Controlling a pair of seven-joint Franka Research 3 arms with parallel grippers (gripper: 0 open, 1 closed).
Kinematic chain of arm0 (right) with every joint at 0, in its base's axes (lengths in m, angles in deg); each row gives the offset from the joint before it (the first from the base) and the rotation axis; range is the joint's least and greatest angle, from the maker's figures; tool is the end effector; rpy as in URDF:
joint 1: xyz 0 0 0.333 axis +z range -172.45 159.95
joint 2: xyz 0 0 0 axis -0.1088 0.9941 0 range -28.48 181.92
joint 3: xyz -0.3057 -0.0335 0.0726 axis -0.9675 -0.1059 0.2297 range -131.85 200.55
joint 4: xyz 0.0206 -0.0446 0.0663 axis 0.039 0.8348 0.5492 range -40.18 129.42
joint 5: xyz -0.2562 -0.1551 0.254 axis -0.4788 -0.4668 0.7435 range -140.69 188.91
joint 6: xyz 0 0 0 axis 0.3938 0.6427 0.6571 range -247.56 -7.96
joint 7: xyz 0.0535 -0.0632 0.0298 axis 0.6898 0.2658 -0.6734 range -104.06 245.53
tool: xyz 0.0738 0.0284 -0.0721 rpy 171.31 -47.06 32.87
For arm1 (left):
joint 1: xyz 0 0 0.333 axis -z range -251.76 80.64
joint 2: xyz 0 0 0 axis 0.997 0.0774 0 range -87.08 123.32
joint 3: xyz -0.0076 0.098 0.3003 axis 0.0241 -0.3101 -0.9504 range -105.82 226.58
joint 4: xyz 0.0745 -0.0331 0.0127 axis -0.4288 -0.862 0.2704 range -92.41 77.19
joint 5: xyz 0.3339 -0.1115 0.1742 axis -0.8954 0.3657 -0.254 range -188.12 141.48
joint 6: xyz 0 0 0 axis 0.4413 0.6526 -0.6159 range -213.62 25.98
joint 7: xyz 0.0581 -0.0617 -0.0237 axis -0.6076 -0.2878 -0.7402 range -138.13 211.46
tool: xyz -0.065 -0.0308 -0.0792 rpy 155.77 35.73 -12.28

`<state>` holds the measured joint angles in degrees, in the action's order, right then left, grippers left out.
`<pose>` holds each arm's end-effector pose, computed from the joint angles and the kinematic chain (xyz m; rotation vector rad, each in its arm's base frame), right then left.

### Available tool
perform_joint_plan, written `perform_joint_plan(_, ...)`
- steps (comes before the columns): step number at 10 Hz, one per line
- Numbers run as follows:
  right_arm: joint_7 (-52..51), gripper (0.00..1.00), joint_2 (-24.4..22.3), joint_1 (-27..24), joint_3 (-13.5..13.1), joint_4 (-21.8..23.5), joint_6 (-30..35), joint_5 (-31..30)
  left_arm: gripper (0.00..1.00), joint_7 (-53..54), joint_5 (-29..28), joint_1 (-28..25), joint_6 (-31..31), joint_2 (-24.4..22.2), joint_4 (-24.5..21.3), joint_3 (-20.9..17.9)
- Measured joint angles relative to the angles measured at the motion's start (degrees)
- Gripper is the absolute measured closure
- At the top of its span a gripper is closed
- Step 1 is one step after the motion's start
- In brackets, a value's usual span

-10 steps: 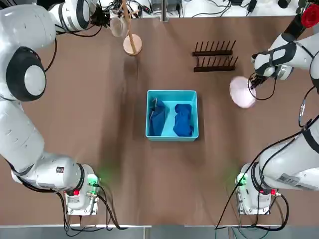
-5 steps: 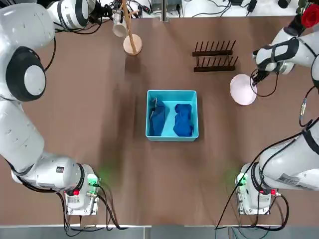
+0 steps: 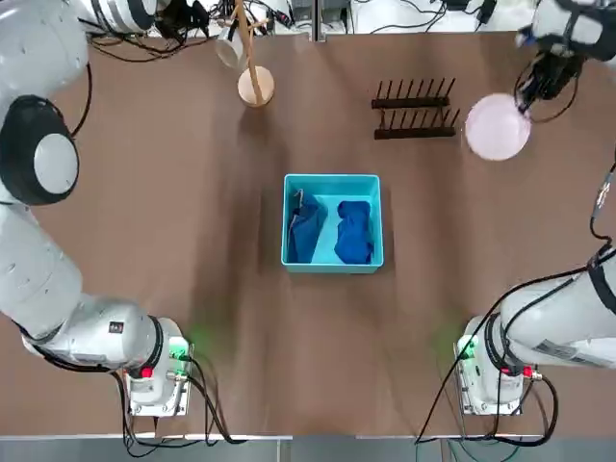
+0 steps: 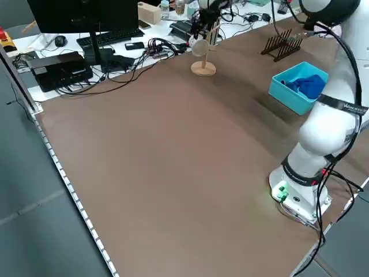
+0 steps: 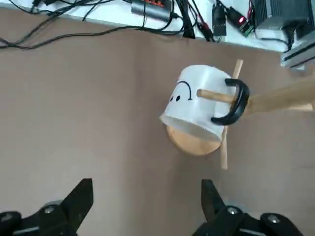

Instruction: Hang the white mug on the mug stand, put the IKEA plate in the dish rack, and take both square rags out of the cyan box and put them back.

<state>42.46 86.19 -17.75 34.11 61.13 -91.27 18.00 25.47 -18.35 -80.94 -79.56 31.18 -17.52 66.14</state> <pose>0.5687 -0.1262 0.4081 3.0476 0.5080 -0.2803 0.6396 -0.1147 0.4610 2.9676 0.0997 0.3914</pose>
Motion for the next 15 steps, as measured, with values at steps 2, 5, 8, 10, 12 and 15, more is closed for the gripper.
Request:
perform_joint_plan(2, 11.6, 0.97, -0.3, 6.2, 0.2, -7.9, 8.7, -7.8, 0.0, 0.2, -2.6, 0.1, 9.7, -4.8, 1.3, 0.0)
perform_joint_plan(5, 36.7, 0.97, 0.3, 18.1, 0.5, -9.7, 13.0, -19.4, 0.0, 1.5, -3.9, 0.3, 25.1, -13.4, 1.4, 0.2)
perform_joint_plan(8, 46.2, 0.97, 1.4, 22.3, 0.5, -9.7, 13.2, -29.0, 0.0, 1.0, -3.9, 0.7, 28.1, -17.4, -3.2, 7.3)
perform_joint_plan(10, 49.9, 0.97, 2.5, 23.5, 0.4, -10.1, 13.0, -33.9, 0.0, 0.3, -3.9, 1.0, 28.0, -17.2, -6.5, 14.2)
perform_joint_plan(12, 55.0, 0.97, 6.6, 25.3, 0.4, -13.5, 12.9, -36.8, 0.0, -1.3, -3.8, 1.2, 26.4, -14.8, -8.9, 23.1)
perform_joint_plan(15, 60.0, 0.97, 13.0, 26.3, 0.4, -18.6, 12.8, -39.2, 0.0, -7.2, -3.9, 2.6, 20.3, -7.3, -9.5, 32.1)
